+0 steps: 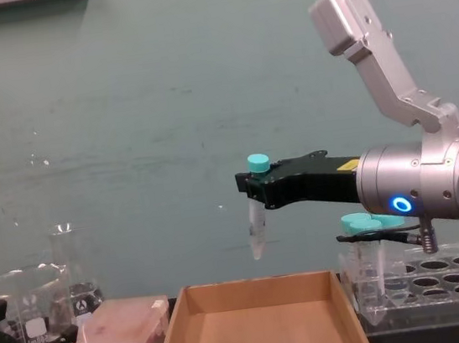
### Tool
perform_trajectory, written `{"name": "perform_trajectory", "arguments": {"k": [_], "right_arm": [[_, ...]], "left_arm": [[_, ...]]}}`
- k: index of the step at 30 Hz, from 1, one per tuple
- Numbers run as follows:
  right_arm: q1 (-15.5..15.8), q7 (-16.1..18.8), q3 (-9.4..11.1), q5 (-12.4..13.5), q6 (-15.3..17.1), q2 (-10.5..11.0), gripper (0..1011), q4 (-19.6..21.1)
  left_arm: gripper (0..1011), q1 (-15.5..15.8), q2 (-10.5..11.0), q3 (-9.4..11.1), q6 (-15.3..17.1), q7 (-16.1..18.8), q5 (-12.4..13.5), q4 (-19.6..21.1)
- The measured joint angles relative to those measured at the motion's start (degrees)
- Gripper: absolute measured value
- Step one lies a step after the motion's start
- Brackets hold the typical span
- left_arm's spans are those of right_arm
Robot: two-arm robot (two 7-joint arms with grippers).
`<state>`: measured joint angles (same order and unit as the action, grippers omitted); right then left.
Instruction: Use the right hand to move the test tube from the test tube rack into the box.
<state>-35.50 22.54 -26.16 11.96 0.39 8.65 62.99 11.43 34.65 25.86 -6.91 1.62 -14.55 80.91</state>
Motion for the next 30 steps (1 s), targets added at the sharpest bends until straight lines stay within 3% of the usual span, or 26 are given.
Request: {"name": "perform_trajectory", "arguments": {"k": [4,8,24,30], "right_arm": [[0.11,0.01,0.10,0.08,-0.04,0.13,218,0.24],[0.16,0.02,0.14,0.11,-0.05,0.19,316,0.34],[0.29,0.03,0.27,0.22,-0.13,0.34,844,0.69],[0.32,0.02,0.28,0.28,-0.13,0.38,969,0.72]], "left_arm": [[1000,0.00,0.00,0.00,0.00,0.00,0.00,-0.01],[1000,0.00,0.00,0.00,0.00,0.00,0.00,-0.01],[1000,0.00,0.00,0.00,0.00,0.00,0.00,-0.01],[1000,0.00,0.00,0.00,0.00,0.00,0.00,-0.01]]}}
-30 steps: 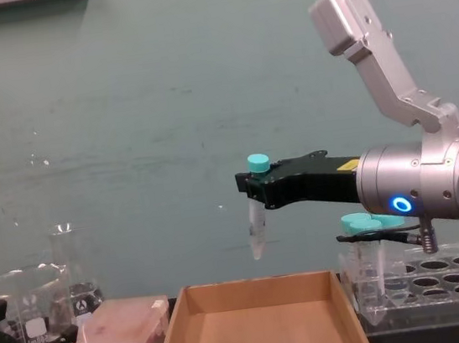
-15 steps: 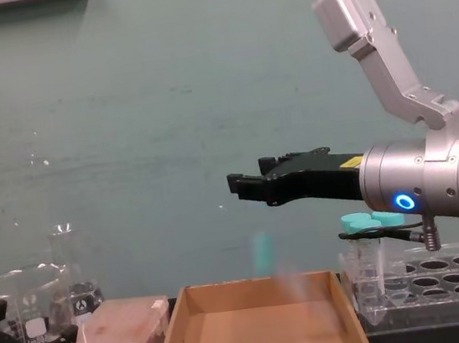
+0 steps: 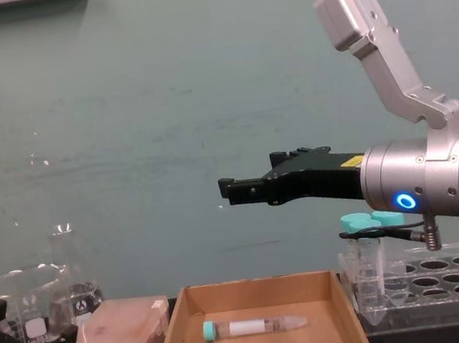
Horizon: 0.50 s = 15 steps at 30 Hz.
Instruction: Use the right hand to move the test tube from the test tube rack into the box.
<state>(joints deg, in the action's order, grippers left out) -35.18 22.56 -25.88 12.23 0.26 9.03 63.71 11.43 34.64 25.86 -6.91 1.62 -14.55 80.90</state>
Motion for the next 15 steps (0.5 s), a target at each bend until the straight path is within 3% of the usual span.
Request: {"name": "perform_trajectory", "arguments": {"k": [1,9,15], "right_arm": [[0.00,0.00,0.00,0.00,0.00,0.00,1003,0.00],[0.17,0.05,0.14,0.07,-0.04,0.11,1002,0.37],[3.24,-0.77,3.70,1.82,-2.30,2.26,1003,7.53]], "left_arm": [[1000,0.00,0.00,0.00,0.00,0.00,0.00,0.00],[1000,0.00,0.00,0.00,0.00,0.00,0.00,-0.01],[1000,0.00,0.00,0.00,0.00,0.00,0.01,0.00]]}}
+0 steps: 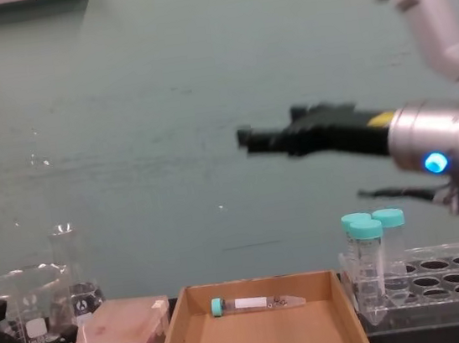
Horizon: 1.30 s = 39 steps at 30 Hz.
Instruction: Use the right hand to move the test tube from the test tube rack into the box.
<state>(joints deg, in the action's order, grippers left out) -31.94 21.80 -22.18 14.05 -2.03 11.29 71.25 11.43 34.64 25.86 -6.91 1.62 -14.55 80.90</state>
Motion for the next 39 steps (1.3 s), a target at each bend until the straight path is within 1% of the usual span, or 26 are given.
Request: {"name": "perform_trajectory", "arguments": {"k": [2,3,4,5,6,7,8,9,10,11,12,13,14,18,19,21,24,26,39], "right_arm": [[1.03,-0.64,1.22,0.38,-0.94,0.75,1003,1.86],[2.23,-1.64,2.64,0.62,-2.00,1.53,1003,3.86],[2.85,-2.22,3.40,0.73,-2.51,1.91,1002,4.70],[4.10,-3.29,4.82,0.76,-3.33,2.67,1003,6.25],[4.10,-3.29,4.82,0.76,-3.33,2.67,1002,6.25],[5.67,-4.76,6.54,0.71,-4.16,3.43,1003,7.79],[6.42,-5.50,7.32,0.63,-4.48,3.77,1003,8.44],[8.01,-7.04,9.00,0.29,-4.91,4.40,1003,9.64],[8.87,-7.75,9.88,0.14,-5.03,4.69,1003,10.25],[9.76,-8.63,10.76,-0.05,-5.06,5.01,1002,10.79],[11.36,-10.21,12.32,-0.43,-5.05,5.52,1002,11.55],[12.25,-11.04,13.17,-0.63,-4.96,5.79,1003,11.93],[14.01,-12.59,14.78,-1.02,-4.50,6.26,1003,12.55],[17.12,-15.20,17.44,-1.74,-3.05,6.90,1003,13.24],[18.45,-16.14,18.42,-2.11,-2.24,7.04,1003,13.50],[20.09,-17.28,19.58,-2.59,-1.05,7.11,1003,13.74],[21.08,-18.01,20.38,-2.96,0.37,6.96,1002,13.86],[21.69,-18.32,20.97,-3.24,1.85,6.85,1003,13.95],[21.45,-18.29,20.70,-3.22,1.39,6.88,1003,13.91]], "left_arm": [[1000,0.00,0.00,-0.01,0.00,0.00,0.00,0.00],[1000,0.00,0.00,0.00,0.00,0.00,0.00,0.00],[1000,0.00,0.00,0.00,0.00,0.00,0.00,0.00],[1000,0.00,0.00,0.00,0.00,0.00,0.00,0.00],[1000,0.00,0.00,0.00,0.00,0.00,0.00,0.00],[1000,0.00,0.00,0.00,0.00,0.00,0.00,0.00],[1000,0.00,0.00,0.00,0.00,0.00,0.00,0.00],[1000,0.00,0.00,0.00,0.00,0.00,0.00,0.00],[1000,0.01,0.00,0.00,0.00,0.00,0.00,0.00],[1000,0.00,0.00,0.00,0.00,0.00,0.00,0.00],[1000,0.00,0.00,0.00,0.00,0.00,0.00,0.00],[1000,0.00,0.00,0.00,0.00,0.00,0.00,0.00],[1000,0.00,0.00,0.00,0.00,0.00,0.00,0.00],[1000,0.00,0.00,0.00,0.00,0.00,0.00,0.00],[1000,0.00,0.00,0.00,0.00,0.00,0.00,0.00],[1000,0.00,0.00,0.00,0.00,0.00,0.00,0.00],[1000,0.00,0.00,0.00,0.00,0.00,0.00,0.00],[1000,0.00,0.00,0.00,0.00,0.00,0.00,0.00],[1000,0.00,0.00,0.00,0.00,0.00,0.00,0.01]]}}
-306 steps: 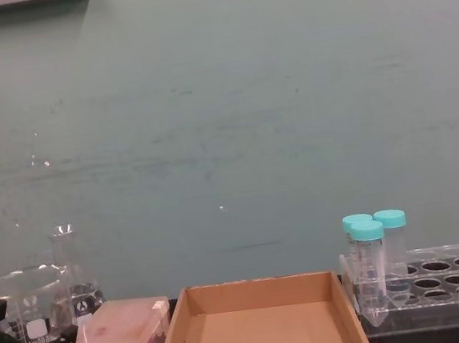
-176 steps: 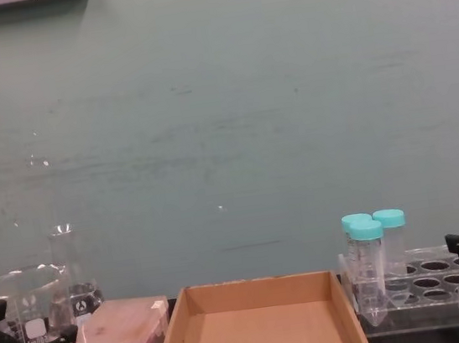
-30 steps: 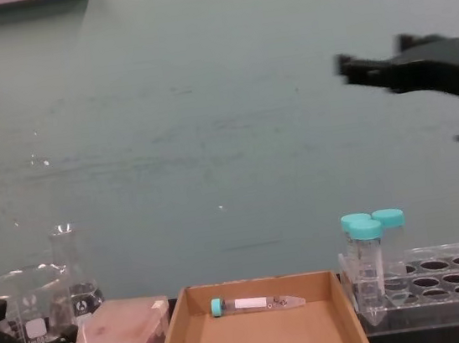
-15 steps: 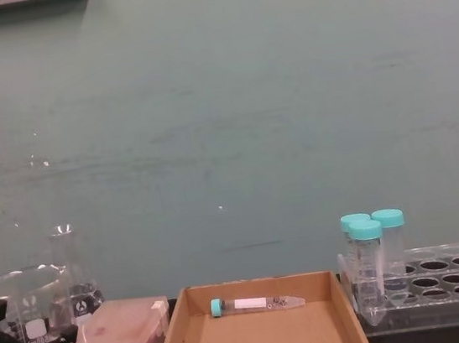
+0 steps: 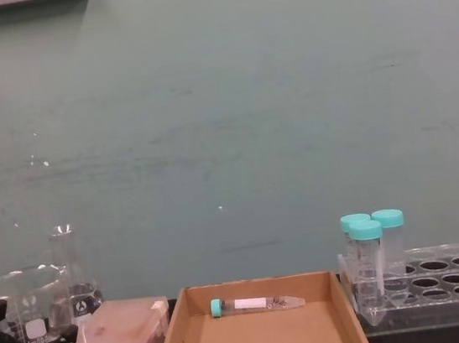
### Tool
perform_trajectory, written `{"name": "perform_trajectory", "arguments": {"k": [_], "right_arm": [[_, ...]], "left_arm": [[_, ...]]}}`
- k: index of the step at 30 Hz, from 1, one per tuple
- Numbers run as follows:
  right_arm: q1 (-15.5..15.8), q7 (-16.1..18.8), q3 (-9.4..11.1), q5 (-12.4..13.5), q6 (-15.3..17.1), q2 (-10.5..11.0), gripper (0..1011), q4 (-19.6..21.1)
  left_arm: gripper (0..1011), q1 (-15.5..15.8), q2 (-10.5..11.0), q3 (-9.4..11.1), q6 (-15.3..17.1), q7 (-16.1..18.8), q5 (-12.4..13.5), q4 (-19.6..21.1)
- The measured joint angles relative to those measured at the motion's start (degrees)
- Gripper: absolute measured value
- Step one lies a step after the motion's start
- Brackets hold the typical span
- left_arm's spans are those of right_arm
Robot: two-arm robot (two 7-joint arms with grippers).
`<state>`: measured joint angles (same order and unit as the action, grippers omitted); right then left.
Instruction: Use the right hand to move the test tube from the test tube rack into the box.
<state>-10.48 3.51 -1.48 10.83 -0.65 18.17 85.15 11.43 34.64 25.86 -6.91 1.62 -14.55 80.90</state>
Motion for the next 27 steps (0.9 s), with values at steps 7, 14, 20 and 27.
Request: {"name": "perform_trajectory", "arguments": {"k": [7,14,20,27], "right_arm": [[-0.08,0.06,-0.08,0.03,-0.13,0.00,1003,-0.04],[-0.11,0.13,-0.13,0.05,-0.27,0.00,1003,-0.09],[-0.15,0.17,-0.17,0.10,-0.31,0.00,1003,-0.10],[-0.18,0.21,-0.18,0.10,-0.35,0.00,1003,-0.10]], "left_arm": [[1000,0.00,0.00,0.00,0.00,0.00,0.00,0.00],[1000,0.00,0.00,0.00,0.00,0.00,0.00,0.00],[1000,0.00,0.00,0.00,0.00,0.00,0.00,0.00],[1000,0.00,0.00,0.00,0.00,0.00,0.00,0.00]]}}
